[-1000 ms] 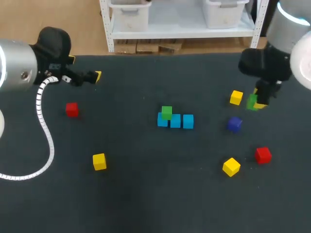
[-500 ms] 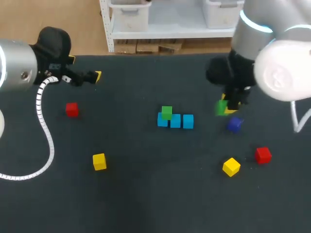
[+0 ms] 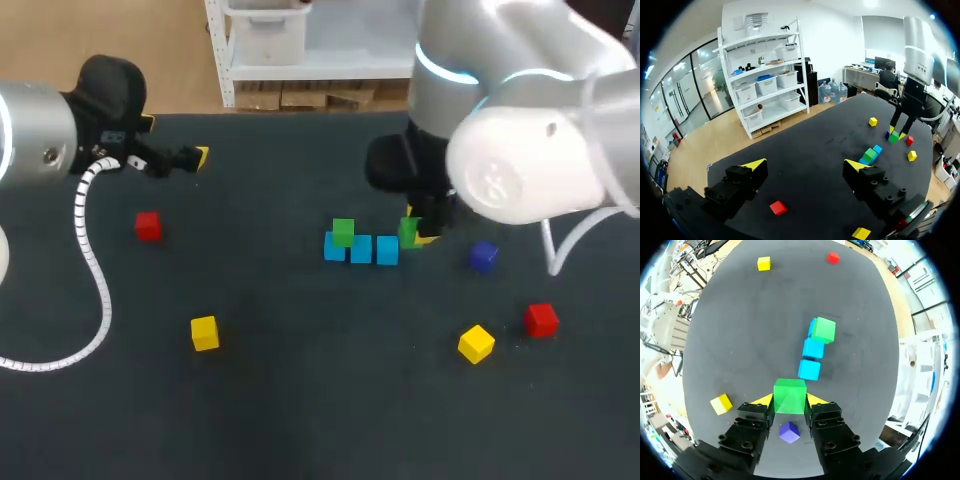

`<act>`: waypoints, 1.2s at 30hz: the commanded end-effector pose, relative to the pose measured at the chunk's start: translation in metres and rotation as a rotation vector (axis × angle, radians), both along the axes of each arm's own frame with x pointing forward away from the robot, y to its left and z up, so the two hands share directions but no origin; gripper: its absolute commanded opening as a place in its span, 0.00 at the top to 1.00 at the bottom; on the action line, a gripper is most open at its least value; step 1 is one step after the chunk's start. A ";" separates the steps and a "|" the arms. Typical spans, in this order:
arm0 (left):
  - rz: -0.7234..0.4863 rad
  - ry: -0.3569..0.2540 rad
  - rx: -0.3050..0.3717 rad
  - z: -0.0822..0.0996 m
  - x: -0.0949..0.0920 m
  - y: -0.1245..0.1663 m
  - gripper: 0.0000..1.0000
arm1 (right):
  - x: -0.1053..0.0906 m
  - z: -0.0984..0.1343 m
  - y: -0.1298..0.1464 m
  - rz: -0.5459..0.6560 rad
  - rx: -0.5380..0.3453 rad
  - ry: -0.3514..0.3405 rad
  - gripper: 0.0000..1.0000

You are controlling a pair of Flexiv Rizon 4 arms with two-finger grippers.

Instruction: Place the blue cubes, place green cubes on the blue cubes, place the yellow cubes on the green cubes, then place the red cubes on the yellow cubes, and place purple cube on the red cubes.

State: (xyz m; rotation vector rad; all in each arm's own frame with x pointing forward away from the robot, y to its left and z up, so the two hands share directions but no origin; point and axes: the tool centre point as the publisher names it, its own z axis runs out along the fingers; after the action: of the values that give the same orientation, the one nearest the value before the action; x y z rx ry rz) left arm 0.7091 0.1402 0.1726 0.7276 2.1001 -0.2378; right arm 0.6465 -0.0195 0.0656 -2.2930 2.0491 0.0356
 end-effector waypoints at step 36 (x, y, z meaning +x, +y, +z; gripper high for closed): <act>-0.006 0.000 -0.004 0.000 0.000 0.002 0.00 | 0.026 -0.034 0.044 -0.088 -0.083 0.086 1.00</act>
State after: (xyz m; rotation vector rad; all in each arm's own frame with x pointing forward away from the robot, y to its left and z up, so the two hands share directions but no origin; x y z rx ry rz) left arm 0.7090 0.1402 0.1726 0.7275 2.1001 -0.2378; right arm 0.6707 0.0227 0.0320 -2.2794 2.2298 0.0453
